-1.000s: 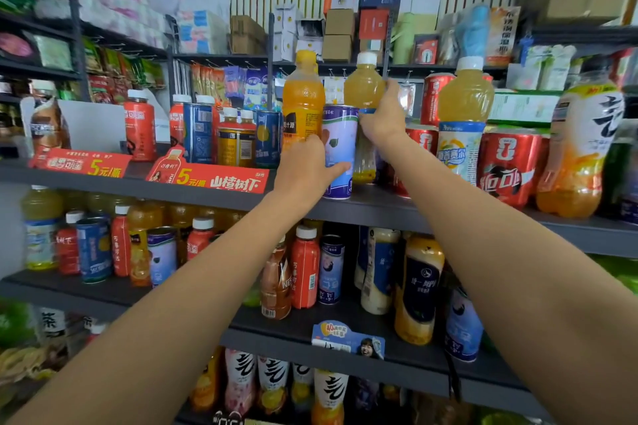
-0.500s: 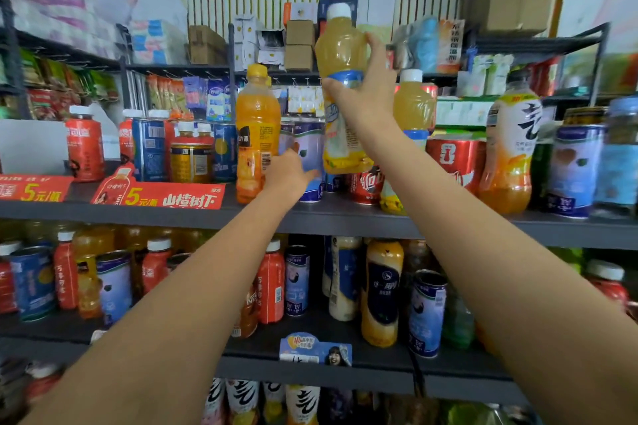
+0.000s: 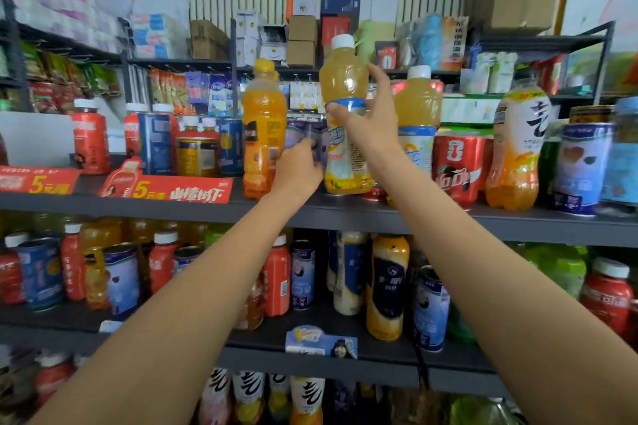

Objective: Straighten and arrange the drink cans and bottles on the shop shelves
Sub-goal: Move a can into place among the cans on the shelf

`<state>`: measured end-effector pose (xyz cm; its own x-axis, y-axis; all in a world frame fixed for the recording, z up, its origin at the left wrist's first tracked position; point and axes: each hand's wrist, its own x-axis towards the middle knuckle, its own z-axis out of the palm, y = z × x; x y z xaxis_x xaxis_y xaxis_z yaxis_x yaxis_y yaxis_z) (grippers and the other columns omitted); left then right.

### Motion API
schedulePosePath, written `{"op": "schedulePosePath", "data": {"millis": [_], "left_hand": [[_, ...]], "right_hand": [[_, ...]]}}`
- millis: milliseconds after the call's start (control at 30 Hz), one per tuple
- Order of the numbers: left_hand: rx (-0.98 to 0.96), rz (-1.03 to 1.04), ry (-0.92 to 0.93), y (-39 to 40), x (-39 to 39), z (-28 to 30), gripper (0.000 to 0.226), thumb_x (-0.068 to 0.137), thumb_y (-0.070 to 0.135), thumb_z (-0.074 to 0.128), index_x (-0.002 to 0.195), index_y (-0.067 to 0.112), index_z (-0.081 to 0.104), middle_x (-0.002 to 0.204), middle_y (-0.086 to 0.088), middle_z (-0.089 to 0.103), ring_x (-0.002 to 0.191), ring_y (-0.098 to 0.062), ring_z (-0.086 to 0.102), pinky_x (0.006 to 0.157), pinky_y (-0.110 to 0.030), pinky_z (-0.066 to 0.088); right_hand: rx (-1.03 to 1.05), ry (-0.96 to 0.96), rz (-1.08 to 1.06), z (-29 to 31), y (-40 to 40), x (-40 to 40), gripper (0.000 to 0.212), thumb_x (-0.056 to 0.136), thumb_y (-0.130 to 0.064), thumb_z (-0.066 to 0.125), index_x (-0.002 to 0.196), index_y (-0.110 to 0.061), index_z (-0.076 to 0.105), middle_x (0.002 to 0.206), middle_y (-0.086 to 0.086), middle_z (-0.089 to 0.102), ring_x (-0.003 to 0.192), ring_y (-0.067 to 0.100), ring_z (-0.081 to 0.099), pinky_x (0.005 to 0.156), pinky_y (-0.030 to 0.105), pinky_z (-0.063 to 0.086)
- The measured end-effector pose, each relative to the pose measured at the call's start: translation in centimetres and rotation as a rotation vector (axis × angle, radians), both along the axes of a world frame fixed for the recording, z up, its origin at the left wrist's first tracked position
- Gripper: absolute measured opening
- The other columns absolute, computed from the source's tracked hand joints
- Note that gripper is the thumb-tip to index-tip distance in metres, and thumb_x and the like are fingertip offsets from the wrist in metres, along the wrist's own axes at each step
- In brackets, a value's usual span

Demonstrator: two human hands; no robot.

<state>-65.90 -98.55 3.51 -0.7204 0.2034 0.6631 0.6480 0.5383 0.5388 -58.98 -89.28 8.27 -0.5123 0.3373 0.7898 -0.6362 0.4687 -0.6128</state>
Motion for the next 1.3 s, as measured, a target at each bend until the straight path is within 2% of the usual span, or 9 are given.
{"op": "schedulePosePath", "data": {"millis": [133,333,500,633,833,967,1067,1200,1300], "left_hand": [[0.449,-0.343,-0.006,-5.7,5.6,-1.0,0.017,0.09,0.001,0.049,0.099,0.01,0.06,0.087,0.0,0.065,0.074,-0.003,0.063,0.07,-0.02,0.053],[0.789,-0.489,-0.147,-16.5,8.8,-2.9,0.014,0.088,0.01,0.049,0.084,0.02,0.059,0.077,0.006,0.061,0.066,-0.001,0.058,0.061,-0.017,0.047],[0.53,-0.389,-0.34,-28.1,7.7,-6.3,0.031,0.083,0.019,0.065,0.112,0.021,0.054,0.107,0.001,0.062,0.101,-0.014,0.057,0.083,-0.024,0.046],[0.349,-0.263,-0.509,-36.5,7.9,-8.4,0.041,0.084,0.016,0.065,0.122,0.015,0.05,0.11,0.0,0.06,0.089,-0.01,0.059,0.066,-0.016,0.053],[0.271,-0.085,-0.6,-44.8,5.8,-11.9,0.063,0.069,0.028,0.08,0.124,0.021,0.05,0.115,0.002,0.06,0.105,-0.016,0.06,0.089,-0.04,0.053],[0.105,-0.027,-0.613,-47.2,4.3,-14.1,0.071,0.069,0.025,0.08,0.13,0.016,0.043,0.118,0.0,0.057,0.103,-0.017,0.059,0.079,-0.036,0.056],[0.023,-0.033,-0.613,-47.8,3.1,-16.5,0.058,0.071,0.015,0.079,0.12,0.015,0.046,0.112,0.001,0.057,0.093,-0.01,0.056,0.068,-0.018,0.052],[0.044,-0.004,-0.634,-49.4,0.8,-18.7,0.069,0.067,0.021,0.082,0.125,0.017,0.045,0.117,0.001,0.056,0.107,-0.016,0.054,0.088,-0.03,0.048],[0.166,0.001,-0.621,-50.9,-1.2,-18.8,0.068,0.069,0.017,0.08,0.125,0.02,0.041,0.119,-0.002,0.055,0.11,-0.019,0.055,0.088,-0.031,0.049]], "right_hand": [[-0.044,0.114,0.092,-2.4,-2.8,1.8,0.076,0.067,-0.021,0.078,0.132,-0.019,0.04,0.12,0.007,0.057,0.093,0.014,0.063,0.083,0.034,0.054],[0.09,0.147,0.201,-8.4,-14.1,3.4,0.072,0.07,-0.025,0.079,0.131,-0.02,0.04,0.108,0.005,0.059,0.095,0.02,0.059,0.082,0.032,0.052],[0.107,-0.021,0.275,-12.1,-23.8,2.0,0.069,0.074,-0.027,0.078,0.131,-0.022,0.041,0.095,-0.011,0.059,0.085,0.004,0.059,0.071,0.016,0.048],[0.195,-0.233,0.381,-15.5,-30.8,0.9,0.075,0.071,-0.023,0.08,0.134,-0.021,0.041,0.088,-0.012,0.059,0.083,0.004,0.061,0.07,0.013,0.049],[0.231,-0.441,0.622,-18.2,-37.5,-1.0,0.073,0.07,-0.008,0.079,0.129,-0.021,0.037,0.111,0.0,0.059,0.093,0.006,0.06,0.075,0.012,0.051],[0.398,-0.72,0.702,-19.8,-39.4,-3.5,0.094,0.069,-0.018,0.081,0.142,-0.02,0.022,0.137,0.003,0.043,0.122,0.018,0.049,0.1,0.034,0.046],[0.246,-0.983,0.877,-21.1,-40.0,-4.7,0.07,0.076,-0.029,0.075,0.134,-0.026,0.036,0.127,-0.002,0.054,0.115,0.015,0.056,0.099,0.04,0.048],[0.229,-0.923,0.754,-21.6,-41.8,-7.3,0.042,0.083,-0.04,0.064,0.121,-0.023,0.055,0.123,-0.001,0.059,0.111,0.015,0.057,0.095,0.039,0.05],[0.224,-0.829,0.694,-21.3,-43.9,-9.9,0.047,0.086,-0.033,0.063,0.128,-0.017,0.05,0.126,0.002,0.056,0.111,0.017,0.056,0.089,0.033,0.053]]}}
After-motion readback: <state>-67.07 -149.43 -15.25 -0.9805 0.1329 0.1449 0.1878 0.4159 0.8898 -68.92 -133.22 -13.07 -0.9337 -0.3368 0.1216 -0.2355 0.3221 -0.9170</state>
